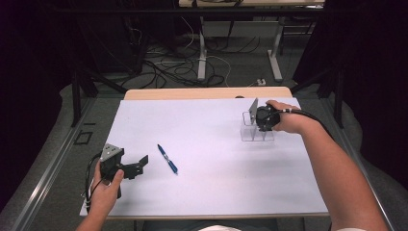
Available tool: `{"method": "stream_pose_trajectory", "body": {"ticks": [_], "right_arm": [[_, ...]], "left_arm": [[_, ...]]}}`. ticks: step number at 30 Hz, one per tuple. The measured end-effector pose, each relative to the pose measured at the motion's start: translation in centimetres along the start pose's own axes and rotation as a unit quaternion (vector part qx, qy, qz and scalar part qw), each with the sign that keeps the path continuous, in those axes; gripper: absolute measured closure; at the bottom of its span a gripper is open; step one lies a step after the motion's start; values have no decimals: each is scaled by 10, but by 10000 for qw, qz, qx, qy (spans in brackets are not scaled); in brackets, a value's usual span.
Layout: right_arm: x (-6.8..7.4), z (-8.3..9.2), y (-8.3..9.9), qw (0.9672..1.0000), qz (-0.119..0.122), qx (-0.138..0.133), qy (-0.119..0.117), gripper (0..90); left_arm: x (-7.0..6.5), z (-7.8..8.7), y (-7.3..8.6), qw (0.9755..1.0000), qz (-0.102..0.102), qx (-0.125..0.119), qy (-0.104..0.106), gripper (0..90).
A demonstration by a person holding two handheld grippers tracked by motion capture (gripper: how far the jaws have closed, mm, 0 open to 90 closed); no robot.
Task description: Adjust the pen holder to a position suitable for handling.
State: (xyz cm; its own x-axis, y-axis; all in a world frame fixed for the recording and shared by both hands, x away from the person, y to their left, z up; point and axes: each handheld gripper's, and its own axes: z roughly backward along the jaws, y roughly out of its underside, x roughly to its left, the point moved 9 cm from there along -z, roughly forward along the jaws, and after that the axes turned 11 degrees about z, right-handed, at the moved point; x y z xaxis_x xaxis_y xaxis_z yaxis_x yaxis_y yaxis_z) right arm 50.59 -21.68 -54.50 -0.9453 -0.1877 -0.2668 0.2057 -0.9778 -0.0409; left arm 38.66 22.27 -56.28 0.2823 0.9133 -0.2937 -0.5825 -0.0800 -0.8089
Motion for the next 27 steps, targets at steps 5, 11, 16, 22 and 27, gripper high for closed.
{"method": "stream_pose_trajectory", "body": {"ticks": [5, 11, 16, 22, 27], "right_arm": [[3, 1, -1, 9999, 50, -23, -94, 854], [8, 2, -2, 9998, -11, -43, -191, 875], [9, 7, -10, 9997, -43, -170, -172, 887], [5, 17, -25, 9997, -97, -218, -71, 889], [0, 26, -42, 9995, -109, -233, -180, 889]], "left_arm": [[0, 0, 0, 10000, -3, 14, -6, 5], [0, 0, 0, 10000, -9, 15, -14, 5], [0, 0, 0, 10000, -4, 22, -20, 5], [0, 0, 0, 10000, -9, 19, -20, 5], [0, 0, 0, 10000, -20, 14, -21, 5]]}}
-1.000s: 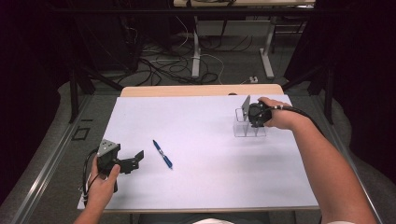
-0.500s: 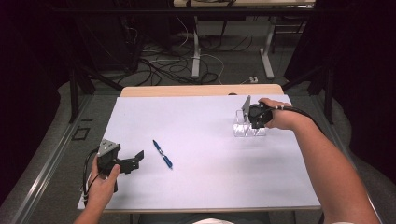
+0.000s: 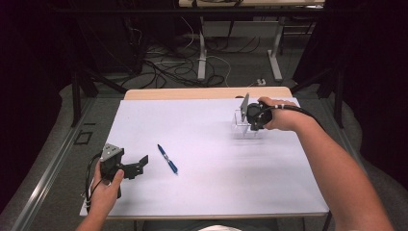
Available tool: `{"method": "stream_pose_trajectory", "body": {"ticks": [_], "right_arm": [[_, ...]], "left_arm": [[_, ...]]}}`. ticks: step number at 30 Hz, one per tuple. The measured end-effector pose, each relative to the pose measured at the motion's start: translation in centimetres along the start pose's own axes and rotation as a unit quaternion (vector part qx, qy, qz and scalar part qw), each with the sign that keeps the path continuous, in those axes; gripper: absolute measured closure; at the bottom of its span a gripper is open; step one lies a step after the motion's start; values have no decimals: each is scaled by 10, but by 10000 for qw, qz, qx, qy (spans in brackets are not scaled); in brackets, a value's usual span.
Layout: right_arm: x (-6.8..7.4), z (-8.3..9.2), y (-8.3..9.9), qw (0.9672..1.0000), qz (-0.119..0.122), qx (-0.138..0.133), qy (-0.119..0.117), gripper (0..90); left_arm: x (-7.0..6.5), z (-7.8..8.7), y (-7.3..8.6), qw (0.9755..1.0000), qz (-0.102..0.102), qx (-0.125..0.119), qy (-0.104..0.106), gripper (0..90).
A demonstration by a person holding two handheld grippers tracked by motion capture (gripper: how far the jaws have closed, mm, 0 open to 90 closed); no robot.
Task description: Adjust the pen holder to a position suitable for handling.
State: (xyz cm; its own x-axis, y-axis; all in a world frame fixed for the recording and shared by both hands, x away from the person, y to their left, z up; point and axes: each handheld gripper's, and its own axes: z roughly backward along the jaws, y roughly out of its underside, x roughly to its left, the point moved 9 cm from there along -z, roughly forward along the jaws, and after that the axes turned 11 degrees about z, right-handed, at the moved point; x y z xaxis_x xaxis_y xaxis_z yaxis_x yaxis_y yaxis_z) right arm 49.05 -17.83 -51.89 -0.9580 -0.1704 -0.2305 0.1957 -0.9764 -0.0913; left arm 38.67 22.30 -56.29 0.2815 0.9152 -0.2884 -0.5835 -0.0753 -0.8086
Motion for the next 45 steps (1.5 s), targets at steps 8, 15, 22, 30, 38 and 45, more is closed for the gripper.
{"method": "stream_pose_trajectory", "body": {"ticks": [8, 15, 22, 30, 38, 45], "right_arm": [[-9, -2, -37, 9985, -125, -506, 155, 889], [-15, -4, -63, 9988, -113, -471, 56, 889], [-17, -4, -84, 9996, -39, -99, -243, 888], [-22, -10, -110, 9995, 13, -24, -316, 888], [-26, -18, -130, 9995, 40, 23, -324, 888], [-25, -27, -141, 9990, 105, 51, -437, 885]], "left_arm": [[0, 0, 0, 10000, -10, 5, 8, 5], [1, 0, 0, 10000, 13, -3, 7, 5], [1, 1, -1, 10000, 14, -14, 14, 5], [1, 1, -1, 10000, 15, -13, 35, 5], [3, 2, -2, 10000, 80, -17, 39, 6], [3, 2, -2, 9999, 92, -15, 57, 6]]}}
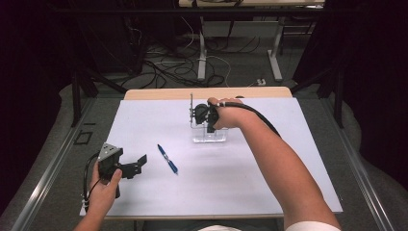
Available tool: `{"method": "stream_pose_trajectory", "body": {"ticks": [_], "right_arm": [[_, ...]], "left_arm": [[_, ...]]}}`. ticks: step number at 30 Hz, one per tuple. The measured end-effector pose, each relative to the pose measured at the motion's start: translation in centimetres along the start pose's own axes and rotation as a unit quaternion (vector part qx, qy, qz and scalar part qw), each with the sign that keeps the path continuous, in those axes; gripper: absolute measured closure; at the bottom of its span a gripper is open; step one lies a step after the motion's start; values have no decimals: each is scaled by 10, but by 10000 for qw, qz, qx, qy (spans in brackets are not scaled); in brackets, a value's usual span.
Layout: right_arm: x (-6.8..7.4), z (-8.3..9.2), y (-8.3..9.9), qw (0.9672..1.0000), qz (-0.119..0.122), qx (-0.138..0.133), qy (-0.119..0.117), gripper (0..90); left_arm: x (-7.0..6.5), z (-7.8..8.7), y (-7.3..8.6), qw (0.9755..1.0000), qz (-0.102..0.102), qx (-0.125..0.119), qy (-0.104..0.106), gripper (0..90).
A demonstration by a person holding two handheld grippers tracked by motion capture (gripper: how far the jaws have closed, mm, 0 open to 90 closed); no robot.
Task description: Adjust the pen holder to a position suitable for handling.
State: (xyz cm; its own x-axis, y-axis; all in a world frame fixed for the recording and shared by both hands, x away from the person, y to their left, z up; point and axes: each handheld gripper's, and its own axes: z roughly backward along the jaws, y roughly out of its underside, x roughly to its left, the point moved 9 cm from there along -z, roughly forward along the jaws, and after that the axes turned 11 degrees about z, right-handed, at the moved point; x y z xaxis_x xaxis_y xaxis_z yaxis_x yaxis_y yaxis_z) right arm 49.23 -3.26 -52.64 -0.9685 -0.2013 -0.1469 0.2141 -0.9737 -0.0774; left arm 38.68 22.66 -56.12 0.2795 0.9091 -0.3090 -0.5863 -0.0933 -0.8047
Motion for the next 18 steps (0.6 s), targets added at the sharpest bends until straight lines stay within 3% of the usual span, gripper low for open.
{"method": "stream_pose_trajectory", "body": {"ticks": [18], "right_arm": [[-2, -18, -9, 9999, 47, 30, -110, 861]], "left_arm": [[0, 0, -1, 10000, -33, -18, -4, 6]]}}
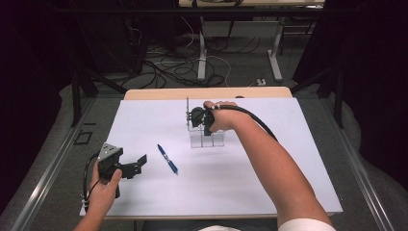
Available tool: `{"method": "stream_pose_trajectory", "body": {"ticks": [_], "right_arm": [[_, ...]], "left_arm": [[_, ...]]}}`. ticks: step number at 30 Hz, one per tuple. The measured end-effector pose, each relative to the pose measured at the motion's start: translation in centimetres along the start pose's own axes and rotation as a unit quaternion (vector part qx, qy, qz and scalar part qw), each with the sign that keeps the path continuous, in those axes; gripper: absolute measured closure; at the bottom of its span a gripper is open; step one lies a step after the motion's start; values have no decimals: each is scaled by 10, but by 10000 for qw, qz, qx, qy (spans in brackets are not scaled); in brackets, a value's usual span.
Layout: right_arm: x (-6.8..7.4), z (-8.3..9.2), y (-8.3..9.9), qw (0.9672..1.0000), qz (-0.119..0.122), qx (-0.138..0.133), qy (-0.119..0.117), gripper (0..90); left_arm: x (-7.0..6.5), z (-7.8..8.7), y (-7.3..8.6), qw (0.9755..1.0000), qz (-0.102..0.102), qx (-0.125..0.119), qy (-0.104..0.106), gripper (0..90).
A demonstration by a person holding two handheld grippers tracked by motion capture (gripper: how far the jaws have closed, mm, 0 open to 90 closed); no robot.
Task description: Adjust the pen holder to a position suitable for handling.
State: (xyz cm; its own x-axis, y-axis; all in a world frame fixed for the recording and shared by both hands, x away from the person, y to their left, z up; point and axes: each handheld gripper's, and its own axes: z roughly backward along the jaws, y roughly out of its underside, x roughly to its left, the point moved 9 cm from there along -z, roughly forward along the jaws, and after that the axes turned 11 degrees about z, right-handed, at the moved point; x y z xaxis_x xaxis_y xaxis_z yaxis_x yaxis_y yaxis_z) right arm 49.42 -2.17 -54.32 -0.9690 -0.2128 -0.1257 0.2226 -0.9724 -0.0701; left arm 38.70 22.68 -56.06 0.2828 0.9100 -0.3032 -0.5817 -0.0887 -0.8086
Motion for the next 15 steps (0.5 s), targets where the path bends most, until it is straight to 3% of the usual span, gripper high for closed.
{"method": "stream_pose_trajectory", "body": {"ticks": [6, 15], "right_arm": [[-1, 0, 0, 10000, 18, -22, 41, 856], [-2, 4, 1, 9995, -51, -199, 241, 751]], "left_arm": [[0, 0, 0, 10000, 0, 1, 0, 6], [0, 0, 0, 10000, 2, -6, -3, 6]]}}
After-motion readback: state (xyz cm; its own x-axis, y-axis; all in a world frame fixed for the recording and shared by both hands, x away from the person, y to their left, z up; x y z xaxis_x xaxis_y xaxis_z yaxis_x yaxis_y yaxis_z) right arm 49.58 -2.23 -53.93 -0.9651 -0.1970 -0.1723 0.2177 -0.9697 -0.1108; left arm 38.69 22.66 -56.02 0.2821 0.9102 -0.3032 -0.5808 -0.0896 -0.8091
